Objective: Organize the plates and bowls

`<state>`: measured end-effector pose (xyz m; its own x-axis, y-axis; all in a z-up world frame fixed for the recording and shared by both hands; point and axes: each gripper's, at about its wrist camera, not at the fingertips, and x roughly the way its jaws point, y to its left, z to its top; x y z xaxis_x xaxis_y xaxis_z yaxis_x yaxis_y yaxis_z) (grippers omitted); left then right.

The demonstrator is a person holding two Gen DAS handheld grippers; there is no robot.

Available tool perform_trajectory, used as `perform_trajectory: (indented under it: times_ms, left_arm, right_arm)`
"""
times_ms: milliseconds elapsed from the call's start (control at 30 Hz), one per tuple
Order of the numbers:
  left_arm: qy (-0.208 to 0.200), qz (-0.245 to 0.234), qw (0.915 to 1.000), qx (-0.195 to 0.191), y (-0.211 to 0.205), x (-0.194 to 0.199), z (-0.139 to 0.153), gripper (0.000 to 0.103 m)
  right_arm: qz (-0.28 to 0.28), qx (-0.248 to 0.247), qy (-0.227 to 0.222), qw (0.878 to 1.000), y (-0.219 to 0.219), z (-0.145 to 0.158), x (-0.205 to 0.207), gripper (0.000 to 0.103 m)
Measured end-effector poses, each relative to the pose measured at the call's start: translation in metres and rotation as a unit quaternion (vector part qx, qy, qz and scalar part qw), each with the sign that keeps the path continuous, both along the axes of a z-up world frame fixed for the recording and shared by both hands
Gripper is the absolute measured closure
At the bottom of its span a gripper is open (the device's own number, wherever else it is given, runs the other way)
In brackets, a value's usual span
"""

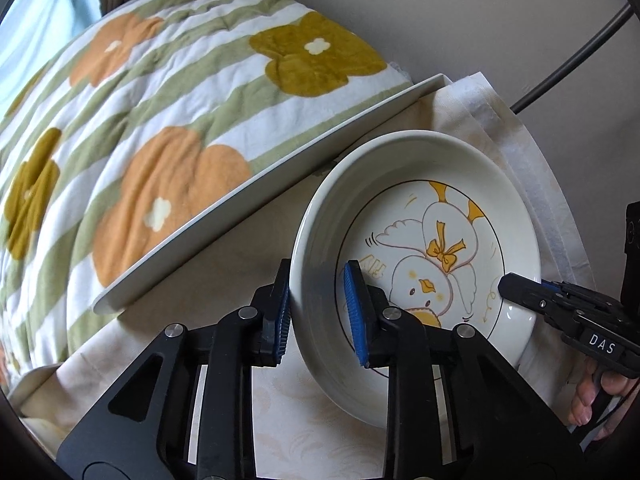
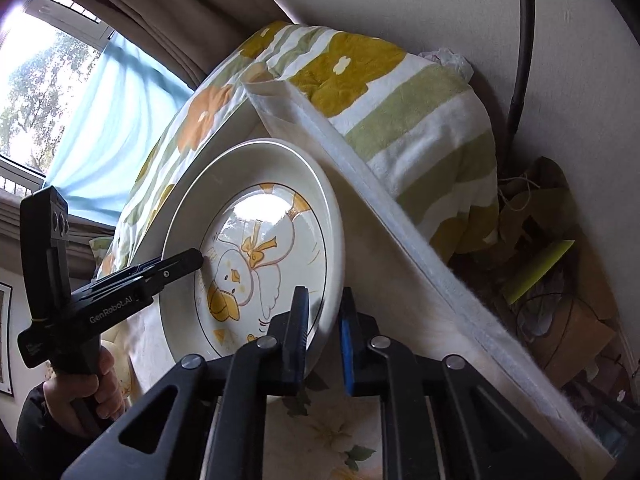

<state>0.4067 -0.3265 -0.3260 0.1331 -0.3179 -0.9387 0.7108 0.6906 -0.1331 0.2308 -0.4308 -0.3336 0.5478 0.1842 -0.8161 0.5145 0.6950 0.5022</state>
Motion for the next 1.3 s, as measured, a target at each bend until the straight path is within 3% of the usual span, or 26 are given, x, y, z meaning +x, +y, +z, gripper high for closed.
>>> perform_trajectory:
  times_ms: [267, 700, 1033, 1300]
  left_arm:
    - [-0.016, 0.007, 0.9998, -0.003, 0.002, -0.011, 0.015, 0.081]
    - [-0.061, 0.080, 0.9933, -0.057, 0.049, -0.049, 0.094, 0.081]
    - [-0.084, 0.169, 0.9782, -0.086, 0.159, -0.142, 0.134, 0.081]
    - [-0.074, 0.243, 0.9641, -0.078, 0.276, -0.209, 0.127, 0.081]
  right_arm:
    - [0.024, -0.016, -0.003, 1.000, -0.001, 0.011, 0.000, 0.090]
    - [0.120, -0.048, -0.048, 0.990, 0.011, 0.083, 0.003, 0.090]
    - [0.215, -0.062, -0.081, 0.971, 0.092, 0.126, -0.042, 0.089]
    - [0.293, -0.046, -0.064, 0.953, 0.177, 0.109, -0.071, 0.089]
